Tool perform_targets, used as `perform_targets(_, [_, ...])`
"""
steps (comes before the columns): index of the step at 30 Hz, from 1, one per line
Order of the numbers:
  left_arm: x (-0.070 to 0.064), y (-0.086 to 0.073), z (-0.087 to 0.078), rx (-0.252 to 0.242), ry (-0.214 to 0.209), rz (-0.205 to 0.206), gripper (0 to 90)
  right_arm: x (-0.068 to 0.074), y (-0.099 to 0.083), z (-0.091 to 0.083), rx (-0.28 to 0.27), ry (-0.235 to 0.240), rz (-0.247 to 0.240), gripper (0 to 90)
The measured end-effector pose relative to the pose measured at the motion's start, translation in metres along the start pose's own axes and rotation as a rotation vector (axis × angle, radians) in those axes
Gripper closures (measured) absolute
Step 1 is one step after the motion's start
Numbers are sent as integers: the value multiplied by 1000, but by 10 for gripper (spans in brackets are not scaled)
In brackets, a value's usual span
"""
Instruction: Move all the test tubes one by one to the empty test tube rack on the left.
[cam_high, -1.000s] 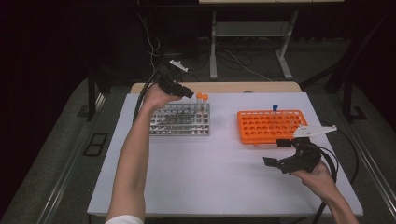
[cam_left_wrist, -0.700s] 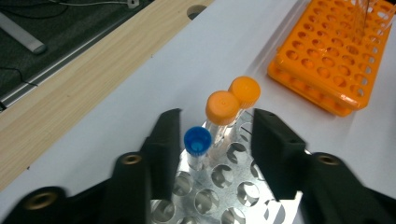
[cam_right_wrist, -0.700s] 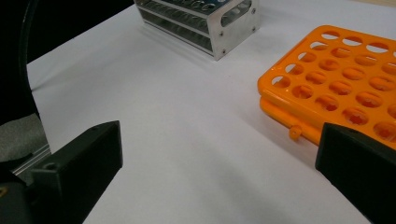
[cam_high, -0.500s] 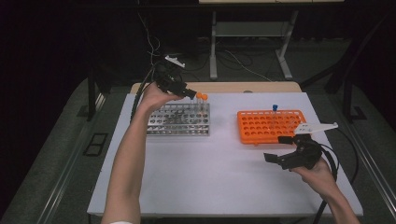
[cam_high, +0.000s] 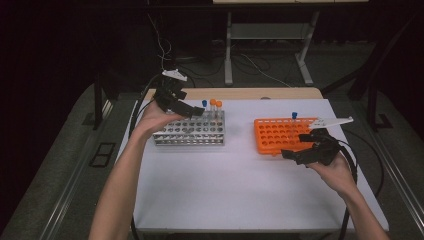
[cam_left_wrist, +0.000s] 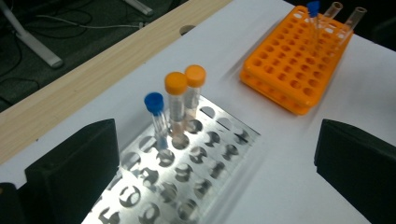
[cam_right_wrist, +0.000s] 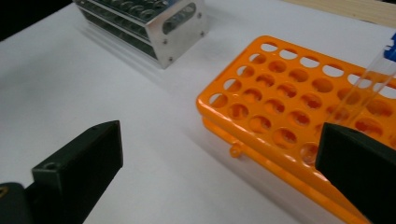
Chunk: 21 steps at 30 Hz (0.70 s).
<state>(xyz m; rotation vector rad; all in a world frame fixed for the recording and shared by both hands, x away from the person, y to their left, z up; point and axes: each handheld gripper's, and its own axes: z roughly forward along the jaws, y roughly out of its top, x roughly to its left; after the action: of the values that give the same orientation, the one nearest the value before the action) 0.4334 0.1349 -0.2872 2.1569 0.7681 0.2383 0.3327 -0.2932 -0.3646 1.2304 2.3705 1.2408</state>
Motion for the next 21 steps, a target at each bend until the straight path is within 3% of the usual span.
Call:
perform_targets(6, [-22,-17,-18,-29,5,25,0,-11,6,9,19,-29,7,6])
perform_targets(8, [-29,-23,-24,-48,7,28,0,-15,7,12,18,-32,10,61])
perform_targets(12, [-45,-34,-32,-66,4,45,0,-20,9,16,16,-63,21,62])
perform_targets(14, [-53,-39,-35,-74,-1,51,0,-23,9,19,25,-78,24,145])
perform_targets(19, [-67,-48,-40,-84,-14,68,0,-32,11,24,47,-124,39,169])
perform_targets(21, [-71,-51,-40,-84,-21,73,0,-35,11,25,49,-135,46,253])
